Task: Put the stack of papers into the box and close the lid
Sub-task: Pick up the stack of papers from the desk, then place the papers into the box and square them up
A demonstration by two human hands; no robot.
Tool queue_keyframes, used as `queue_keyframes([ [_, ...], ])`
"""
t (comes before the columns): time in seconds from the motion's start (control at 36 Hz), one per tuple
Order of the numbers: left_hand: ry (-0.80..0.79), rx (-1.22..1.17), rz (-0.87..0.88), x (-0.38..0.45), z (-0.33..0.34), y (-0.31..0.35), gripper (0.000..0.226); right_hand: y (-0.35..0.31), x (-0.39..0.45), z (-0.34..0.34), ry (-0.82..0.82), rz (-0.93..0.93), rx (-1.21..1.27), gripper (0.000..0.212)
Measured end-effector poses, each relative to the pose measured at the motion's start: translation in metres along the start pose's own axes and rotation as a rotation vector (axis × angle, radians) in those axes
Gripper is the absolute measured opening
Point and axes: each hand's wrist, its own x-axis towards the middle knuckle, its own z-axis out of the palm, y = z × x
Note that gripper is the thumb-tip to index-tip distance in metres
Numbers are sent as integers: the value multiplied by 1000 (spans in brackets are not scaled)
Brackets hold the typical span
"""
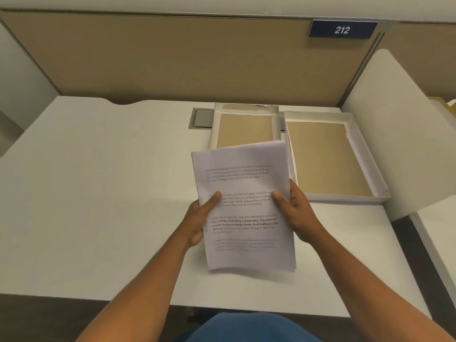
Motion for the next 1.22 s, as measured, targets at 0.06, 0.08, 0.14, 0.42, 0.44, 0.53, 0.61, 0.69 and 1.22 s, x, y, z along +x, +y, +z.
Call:
queue_keyframes([
  [0.06, 42, 67, 90, -1, 12, 15, 54, -8, 4, -3, 22, -50, -18, 41],
  [0.08, 63, 94, 134, -2, 17, 22, 51, -11, 5, -4, 33, -78, -8, 40],
  [0.14, 109, 151, 224, -4, 26, 32, 46, -15, 6, -6, 46, -136, 28, 36],
  [0.42, 130, 345, 342, -14, 27, -3, 40, 36, -13, 10, 216, -171, 86, 39],
  [0.44, 137, 337, 326, -14, 25, -8, 38, 44, -16, 12, 224, -149, 83, 40],
  [0.53, 173, 335, 290, -6, 32, -10, 27, 52, -15, 7, 248, -117, 69, 38],
  [0.61, 203, 340, 298, 0, 39, -1, 19, 43, -11, 3, 262, -136, 46, 25],
  [0.69, 207, 319, 334, -1, 38, 1, 18, 40, -12, 0, 266, -173, 37, 30],
  [1.22, 340, 456, 296, 13, 19, -54, 25, 104, -30, 14, 264, 3, -140, 40],
])
